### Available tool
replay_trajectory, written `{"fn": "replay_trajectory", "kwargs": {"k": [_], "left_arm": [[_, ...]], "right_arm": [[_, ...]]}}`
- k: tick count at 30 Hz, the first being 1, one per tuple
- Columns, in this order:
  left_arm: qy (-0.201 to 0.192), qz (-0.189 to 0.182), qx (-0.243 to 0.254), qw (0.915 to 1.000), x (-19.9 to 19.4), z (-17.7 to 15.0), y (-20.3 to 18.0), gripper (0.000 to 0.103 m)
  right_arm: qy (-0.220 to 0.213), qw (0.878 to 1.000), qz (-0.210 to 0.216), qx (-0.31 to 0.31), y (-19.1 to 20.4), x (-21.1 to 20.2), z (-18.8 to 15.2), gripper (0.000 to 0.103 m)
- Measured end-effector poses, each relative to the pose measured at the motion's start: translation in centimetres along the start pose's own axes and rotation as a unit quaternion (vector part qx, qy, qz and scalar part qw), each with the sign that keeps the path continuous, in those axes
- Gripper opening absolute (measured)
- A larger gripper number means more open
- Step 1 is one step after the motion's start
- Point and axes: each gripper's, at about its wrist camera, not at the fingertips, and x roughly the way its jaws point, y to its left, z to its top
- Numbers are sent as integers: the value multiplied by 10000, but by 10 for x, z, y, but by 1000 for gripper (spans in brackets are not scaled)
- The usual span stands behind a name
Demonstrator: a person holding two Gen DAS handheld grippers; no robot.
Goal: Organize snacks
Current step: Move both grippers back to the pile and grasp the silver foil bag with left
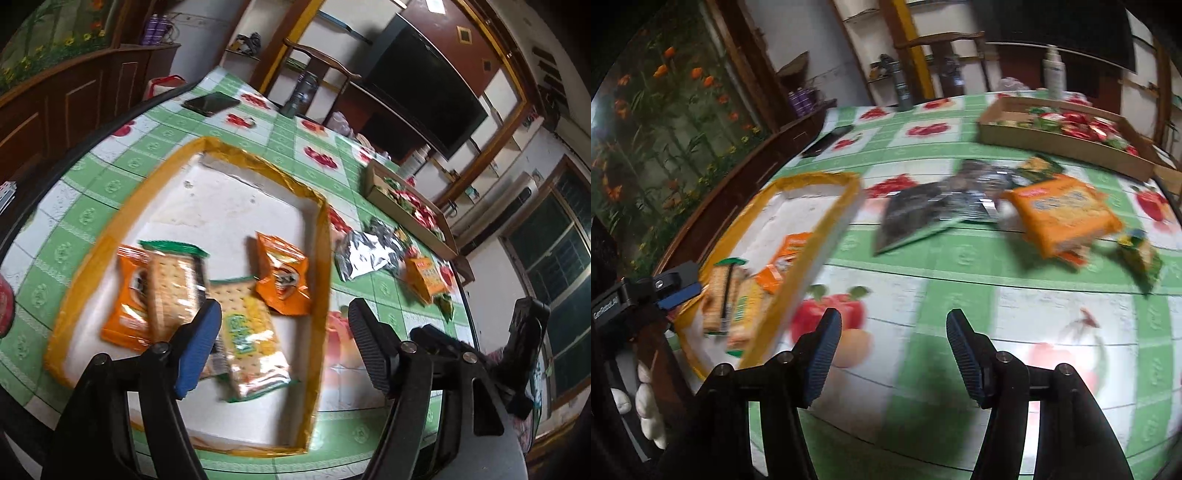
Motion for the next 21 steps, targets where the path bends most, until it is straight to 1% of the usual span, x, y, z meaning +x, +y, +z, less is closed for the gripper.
{"fn": "replay_trajectory", "kwargs": {"k": [3,6,8,11,13,15,19,21], "left_arm": [[161,-81,150,9997,11,-4,-15,71],[331,-168,335,9988,21,-9,-29,71],[426,-242,454,9978,27,-12,-38,71],[515,-286,628,9963,32,-14,-49,71],[586,-350,711,9951,36,-15,-55,71],[638,-365,761,9944,40,-16,-60,71],[746,-329,890,9927,51,-15,-70,71],[786,-305,938,9920,58,-14,-75,72]], "right_arm": [[-62,9991,-176,383,-35,-8,1,61],[-152,9965,-205,797,-66,-14,7,62],[-245,9949,-239,948,-79,-15,14,62],[-498,9938,-433,896,-88,-16,35,64],[-705,9919,-717,773,-93,-14,53,74],[-816,9889,-990,751,-100,-8,70,75],[-807,9864,-1014,1008,-116,11,91,75],[-749,9864,-1045,1024,-119,24,101,75]]}}
